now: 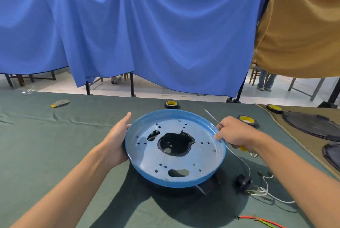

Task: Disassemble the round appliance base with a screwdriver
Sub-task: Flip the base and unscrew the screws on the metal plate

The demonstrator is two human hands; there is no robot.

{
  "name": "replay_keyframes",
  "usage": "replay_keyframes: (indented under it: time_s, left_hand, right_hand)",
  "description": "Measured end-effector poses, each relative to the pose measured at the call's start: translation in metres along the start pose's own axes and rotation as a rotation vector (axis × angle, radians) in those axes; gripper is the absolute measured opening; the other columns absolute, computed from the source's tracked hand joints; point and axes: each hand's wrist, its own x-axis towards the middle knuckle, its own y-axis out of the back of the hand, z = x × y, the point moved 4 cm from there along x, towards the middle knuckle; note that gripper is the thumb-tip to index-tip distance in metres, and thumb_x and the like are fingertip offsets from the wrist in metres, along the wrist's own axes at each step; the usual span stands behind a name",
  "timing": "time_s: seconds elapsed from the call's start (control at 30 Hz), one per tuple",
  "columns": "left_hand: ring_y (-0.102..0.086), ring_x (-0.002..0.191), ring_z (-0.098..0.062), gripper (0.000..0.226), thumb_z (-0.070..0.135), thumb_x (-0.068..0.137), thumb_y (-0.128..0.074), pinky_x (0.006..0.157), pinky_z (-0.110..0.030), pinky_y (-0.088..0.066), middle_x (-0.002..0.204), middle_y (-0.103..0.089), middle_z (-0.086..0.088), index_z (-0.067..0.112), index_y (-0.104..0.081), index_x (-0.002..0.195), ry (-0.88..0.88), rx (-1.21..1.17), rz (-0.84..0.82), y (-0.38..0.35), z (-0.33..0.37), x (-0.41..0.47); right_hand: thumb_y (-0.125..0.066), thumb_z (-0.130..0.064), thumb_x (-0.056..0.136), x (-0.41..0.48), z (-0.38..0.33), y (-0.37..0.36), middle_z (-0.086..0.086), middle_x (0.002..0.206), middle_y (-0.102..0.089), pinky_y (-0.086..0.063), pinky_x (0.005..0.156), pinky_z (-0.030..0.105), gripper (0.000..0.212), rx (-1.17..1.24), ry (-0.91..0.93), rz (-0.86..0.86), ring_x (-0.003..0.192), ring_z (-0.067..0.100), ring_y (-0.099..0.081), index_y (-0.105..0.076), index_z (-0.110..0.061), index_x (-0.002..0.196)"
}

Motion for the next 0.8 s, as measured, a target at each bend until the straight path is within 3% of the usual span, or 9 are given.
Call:
replay_keyframes:
  time_s: [0.2,0.3,0.37,0.43,0.5,0.6,0.67,0.8]
  left_hand:
    - [-0.068,0.094,-0.027,0.032,0.032,0.094,-0.06,0.086,-0.043,-0.055,0.105,-0.071,-0.007,0.014,-0.063,0.12,-0.229,0.484,0.141,0.003,0.019,0.005]
    - [-0.064,0.095,-0.017,0.034,0.033,0.094,-0.059,0.079,-0.032,-0.052,0.109,-0.066,0.003,0.016,-0.059,0.124,-0.298,0.713,0.121,-0.006,0.026,0.01]
    - [-0.058,0.103,-0.017,0.042,0.039,0.095,-0.057,0.082,-0.031,-0.047,0.12,-0.062,0.002,0.018,-0.054,0.131,-0.338,0.913,0.116,-0.013,0.031,0.016]
    - [-0.055,0.103,-0.016,0.044,0.043,0.095,-0.056,0.08,-0.028,-0.044,0.123,-0.061,0.0,0.019,-0.053,0.131,-0.35,1.078,0.083,-0.021,0.034,0.021]
    - [-0.057,0.097,-0.015,0.039,0.045,0.095,-0.056,0.077,-0.027,-0.042,0.118,-0.064,0.0,0.021,-0.057,0.125,-0.345,1.219,0.021,-0.028,0.034,0.024]
    - [-0.057,0.077,-0.013,0.023,0.047,0.093,-0.057,0.062,-0.026,-0.041,0.09,-0.064,0.002,0.025,-0.064,0.095,-0.353,1.325,-0.031,-0.033,0.032,0.027]
    - [-0.051,0.062,-0.012,0.029,0.047,0.093,-0.058,0.055,-0.026,-0.036,0.072,-0.057,0.003,0.022,-0.058,0.078,-0.345,1.337,-0.048,-0.034,0.029,0.029]
    - [-0.049,0.055,-0.01,0.032,0.044,0.091,-0.062,0.054,-0.024,-0.036,0.063,-0.054,0.006,0.02,-0.058,0.071,-0.319,1.279,-0.068,-0.036,0.028,0.028]
  right_hand:
    - [-0.056,-0.006,0.087,0.008,-0.005,0.002,0.009,0.068,-0.033,-0.023,0.049,0.029,0.012,-0.034,0.018,-0.119,0.053,0.018,-0.024,-0.056,-0.006,0.076]
    - [-0.057,-0.011,0.091,0.012,-0.008,0.004,0.01,0.068,-0.04,-0.024,0.047,0.027,0.02,-0.08,0.055,-0.161,0.053,0.018,-0.028,-0.064,0.008,0.092]
    - [-0.057,-0.014,0.092,0.011,-0.016,0.002,0.013,0.07,-0.056,-0.033,0.048,0.026,0.018,-0.094,0.103,-0.195,0.054,0.018,-0.04,-0.073,-0.007,0.096]
    - [-0.06,-0.02,0.092,0.011,-0.024,-0.002,0.011,0.085,-0.072,-0.05,0.062,0.033,0.016,-0.11,0.147,-0.191,0.065,0.024,-0.059,-0.075,-0.021,0.097]
    - [-0.062,-0.03,0.092,0.01,-0.028,-0.004,0.002,0.092,-0.074,-0.054,0.077,0.039,0.014,-0.176,0.173,-0.135,0.083,0.024,-0.067,-0.073,-0.03,0.1]
    - [-0.068,-0.045,0.085,0.003,-0.024,0.002,-0.008,0.078,-0.068,-0.047,0.054,0.026,0.019,-0.222,0.147,-0.06,0.067,0.011,-0.061,-0.071,-0.029,0.094]
    - [-0.074,-0.048,0.079,-0.006,-0.016,0.009,-0.011,0.062,-0.061,-0.035,0.041,0.019,0.023,-0.241,0.092,-0.06,0.047,0.008,-0.046,-0.07,-0.026,0.087]
    - [-0.079,-0.028,0.078,-0.019,-0.002,0.008,-0.009,0.047,-0.053,-0.028,0.039,0.018,0.016,-0.18,0.018,-0.192,0.039,0.009,-0.035,-0.071,-0.017,0.087]
